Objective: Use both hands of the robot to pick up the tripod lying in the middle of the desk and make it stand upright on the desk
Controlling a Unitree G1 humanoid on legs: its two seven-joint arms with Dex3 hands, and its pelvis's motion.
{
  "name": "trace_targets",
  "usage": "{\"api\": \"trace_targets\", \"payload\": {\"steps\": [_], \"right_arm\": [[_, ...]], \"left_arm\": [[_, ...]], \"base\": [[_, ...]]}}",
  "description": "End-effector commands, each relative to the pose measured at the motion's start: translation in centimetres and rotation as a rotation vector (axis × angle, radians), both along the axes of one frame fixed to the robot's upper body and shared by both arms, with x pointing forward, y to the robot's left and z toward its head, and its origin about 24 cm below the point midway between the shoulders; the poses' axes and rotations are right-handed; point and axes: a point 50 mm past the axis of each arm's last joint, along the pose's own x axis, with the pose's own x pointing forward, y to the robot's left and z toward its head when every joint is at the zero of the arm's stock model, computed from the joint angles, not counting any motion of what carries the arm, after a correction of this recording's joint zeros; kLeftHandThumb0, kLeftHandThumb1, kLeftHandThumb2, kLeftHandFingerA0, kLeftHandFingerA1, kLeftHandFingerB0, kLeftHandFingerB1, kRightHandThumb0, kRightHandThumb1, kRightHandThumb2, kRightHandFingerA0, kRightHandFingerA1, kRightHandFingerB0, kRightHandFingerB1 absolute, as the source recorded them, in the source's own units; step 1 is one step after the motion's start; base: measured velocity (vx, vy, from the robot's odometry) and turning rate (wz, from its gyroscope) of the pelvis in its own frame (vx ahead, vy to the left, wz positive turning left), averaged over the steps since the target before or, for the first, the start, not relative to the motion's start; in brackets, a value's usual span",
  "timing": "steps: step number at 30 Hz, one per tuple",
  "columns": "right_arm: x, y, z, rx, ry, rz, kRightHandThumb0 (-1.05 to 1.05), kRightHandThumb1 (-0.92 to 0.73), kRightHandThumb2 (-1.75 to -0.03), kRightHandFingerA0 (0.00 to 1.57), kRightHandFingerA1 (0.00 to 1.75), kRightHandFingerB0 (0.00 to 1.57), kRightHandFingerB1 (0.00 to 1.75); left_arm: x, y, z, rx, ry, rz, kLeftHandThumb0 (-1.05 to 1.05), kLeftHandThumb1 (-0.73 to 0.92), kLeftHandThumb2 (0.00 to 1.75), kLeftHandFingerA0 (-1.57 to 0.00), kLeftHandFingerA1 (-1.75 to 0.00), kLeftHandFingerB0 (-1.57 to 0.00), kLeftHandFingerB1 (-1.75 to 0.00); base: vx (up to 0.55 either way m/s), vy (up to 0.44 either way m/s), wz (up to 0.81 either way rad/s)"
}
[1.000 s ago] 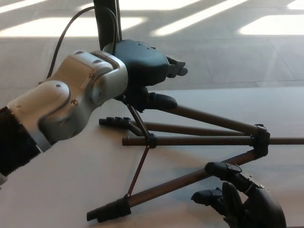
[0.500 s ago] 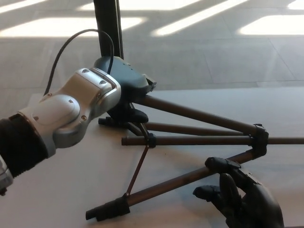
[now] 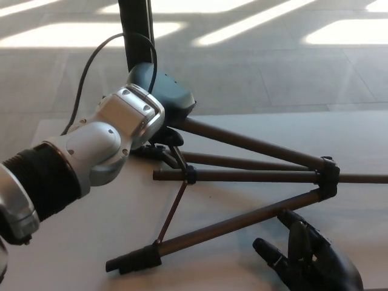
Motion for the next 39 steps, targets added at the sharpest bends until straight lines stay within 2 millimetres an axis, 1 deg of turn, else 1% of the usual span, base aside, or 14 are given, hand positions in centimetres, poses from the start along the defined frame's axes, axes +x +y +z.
{"api": "trace_targets", "payload": {"steps": [1,3,4,12,19,20,21,23,24,25,33,34,36,39], "right_arm": [[-2.3,3.8,0.2,0.357,0.314,-0.128,-1.05,-0.42,-1.18,0.01,0.89,0.0,0.75],[-2.5,4.2,0.6,0.392,0.326,-0.133,-1.05,-0.4,-1.17,0.0,0.88,0.0,0.73],[-2.7,4.4,0.9,0.411,0.331,-0.137,-1.05,-0.58,-0.84,0.0,1.03,0.0,0.71],[-3.0,5.2,1.8,0.476,0.355,-0.185,-1.05,-0.54,-0.87,0.0,0.64,0.0,0.31],[0.5,5.3,1.5,0.476,0.333,-0.264,-1.05,-0.63,-0.78,0.0,0.77,0.0,0.66],[1.0,5.4,1.3,0.478,0.319,-0.293,-1.05,-0.58,-0.83,0.0,0.0,0.0,0.0],[1.5,5.5,1.2,0.483,0.319,-0.319,-1.05,-0.63,-0.65,0.0,0.12,0.0,0.0],[2.9,5.6,0.8,0.458,0.3,-0.346,-1.05,-0.68,-0.7,0.0,0.0,0.0,0.15],[3.8,5.5,0.5,0.449,0.305,-0.337,-1.05,-0.64,-0.79,0.0,0.85,0.0,0.76],[4.5,5.5,0.3,0.443,0.307,-0.325,-1.05,-0.63,-0.8,0.0,0.92,0.0,0.82],[8.1,5.2,-0.8,0.423,0.286,-0.317,-1.05,-0.59,-0.86,0.0,1.1,0.0,1.06],[8.8,5.3,-0.7,0.386,0.295,-0.306,-1.05,-0.66,-0.8,0.0,1.09,0.0,1.41],[10.0,5.6,-0.5,0.333,0.293,-0.271,-1.05,-0.52,-1.29,0.0,1.07,0.0,1.03],[10.5,5.7,-0.5,0.305,0.292,-0.25,-1.05,-0.68,-0.89,0.0,1.14,0.0,1.55]], "left_arm": [[0.4,-0.6,1.2,-0.022,-0.363,-0.245,-0.28,0.53,0.57,-0.92,-1.5,-0.87,-0.83],[0.4,-0.5,1.8,-0.004,-0.36,-0.226,-0.28,0.52,0.55,-0.93,-1.53,-0.89,-0.79],[0.5,-0.4,1.9,-0.017,-0.356,-0.224,-0.28,0.51,0.55,-0.93,-1.54,-0.9,-0.79],[0.5,-0.3,2.1,-0.072,-0.348,-0.216,-0.32,0.5,0.55,-0.93,-1.58,-0.9,-0.73],[0.2,-0.6,2.2,-0.125,-0.354,-0.235,-0.31,0.49,0.58,-0.93,-1.63,-0.9,-0.78],[0.1,-0.7,2.2,-0.121,-0.348,-0.234,-0.33,0.52,0.55,-0.94,-1.6,-0.89,-0.78],[0.1,-0.7,2.3,-0.117,-0.348,-0.23,-0.35,0.53,0.56,-0.94,-1.6,-0.88,-0.8],[-0.1,-1.0,2.3,-0.141,-0.334,-0.229,-0.35,0.52,0.56,-0.95,-1.58,-0.88,-0.78],[-0.2,-1.2,2.3,-0.152,-0.334,-0.236,-0.35,0.52,0.55,-0.95,-1.58,-0.88,-0.84],[-0.3,-1.2,2.4,-0.155,-0.332,-0.235,-0.36,0.52,0.56,-0.94,-1.59,-0.87,-0.8],[-1.2,-1.8,2.0,-0.195,-0.296,-0.242,-0.34,0.5,0.55,-0.92,-1.62,-0.89,-0.76],[-1.3,-1.8,2.1,-0.193,-0.296,-0.239,-0.34,0.51,0.55,-0.92,-1.61,-0.88,-0.77],[-1.5,-1.7,2.1,-0.192,-0.31,-0.241,-0.33,0.5,0.55,-0.91,-1.61,-0.89,-0.74],[-1.4,-1.8,2.1,-0.194,-0.306,-0.239,-0.33,0.49,0.59,-0.9,-1.62,-0.88,-0.72]], "base": [[0.0,0.0,0.0],[0.0,0.0,0.0],[0.0,0.0,0.0],[0.0,0.0,0.0],[0.0,0.0,0.0],[0.0,0.0,0.0],[0.0,0.0,0.0],[0.0,0.0,0.0],[0.0,0.0,0.0],[0.0,0.0,0.0],[0.0,0.0,0.0],[0.0,0.0,0.0],[0.0,0.0,0.0],[0.0,0.0,0.0]]}}
